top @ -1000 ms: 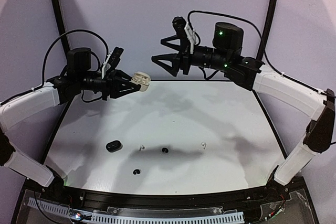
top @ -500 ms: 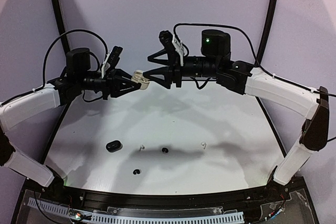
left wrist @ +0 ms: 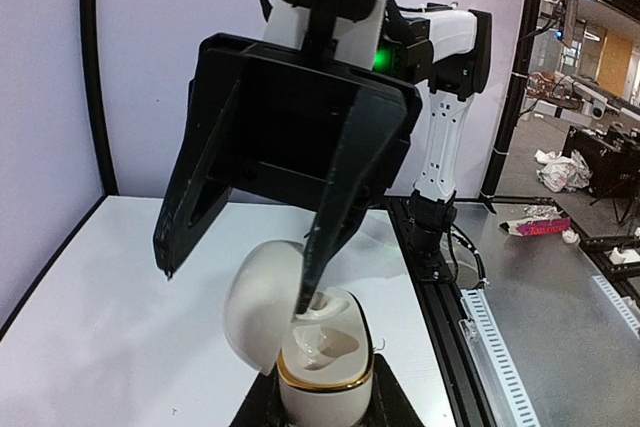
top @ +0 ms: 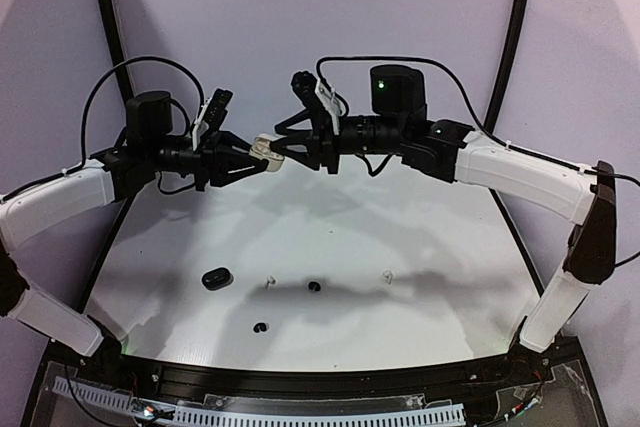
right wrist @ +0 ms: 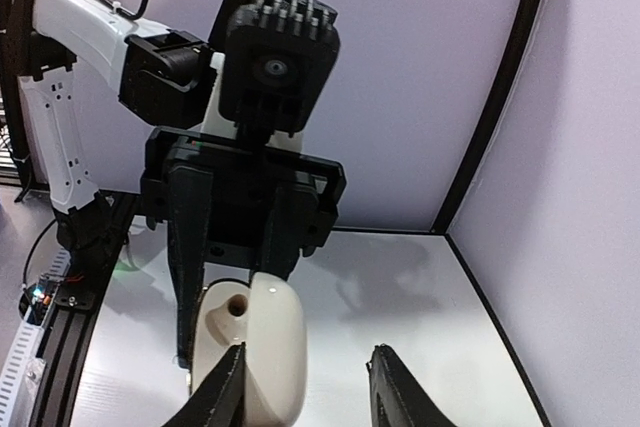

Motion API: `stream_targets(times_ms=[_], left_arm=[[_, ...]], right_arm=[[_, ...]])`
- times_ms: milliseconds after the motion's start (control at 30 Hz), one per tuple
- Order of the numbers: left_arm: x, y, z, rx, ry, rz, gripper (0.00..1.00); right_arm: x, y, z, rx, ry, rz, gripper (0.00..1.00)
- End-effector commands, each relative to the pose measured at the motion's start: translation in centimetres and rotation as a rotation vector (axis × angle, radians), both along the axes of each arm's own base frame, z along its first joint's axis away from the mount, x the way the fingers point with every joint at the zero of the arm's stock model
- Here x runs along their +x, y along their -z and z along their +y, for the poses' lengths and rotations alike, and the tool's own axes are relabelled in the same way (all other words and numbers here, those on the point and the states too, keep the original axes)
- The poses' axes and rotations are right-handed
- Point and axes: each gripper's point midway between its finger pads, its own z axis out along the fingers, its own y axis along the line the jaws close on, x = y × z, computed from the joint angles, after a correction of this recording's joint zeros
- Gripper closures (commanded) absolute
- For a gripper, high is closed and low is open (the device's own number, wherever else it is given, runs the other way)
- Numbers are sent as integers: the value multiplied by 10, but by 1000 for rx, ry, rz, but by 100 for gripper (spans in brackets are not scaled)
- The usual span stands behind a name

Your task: Insert the wireless bluetooth earbuds into the charging case

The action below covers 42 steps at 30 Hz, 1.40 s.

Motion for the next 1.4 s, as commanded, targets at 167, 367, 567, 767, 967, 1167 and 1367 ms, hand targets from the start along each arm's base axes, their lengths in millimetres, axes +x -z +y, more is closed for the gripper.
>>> stream_targets(times_ms=[167,367,567,767,967,1167,1367], left_arm=[[-15,-7,5,-20,48,-169,99],[-13,-7,6,-13,32,-237,99],[-13,-7,6,-12,28,-257,99],[-11,-1,6,3,14,-251,77],[1,10,7,46,-48,-235,43],[9,8,4,64,-68,-246,48],[4,1,0,51,-61,-311,47]], right_arm=[[1,-2,-1,10,-57,59,76],[-7,1,1,-8,-121,85,73],[-11,1,2,-13,-152,96,91],[-10,-15,-4,14,-127,30,100],[-14,-38,-14,28,-105,-91,100],[-6,-39,-16,-46,-30,-198,100],[-2,-39,-14,-67,10,-265,100]])
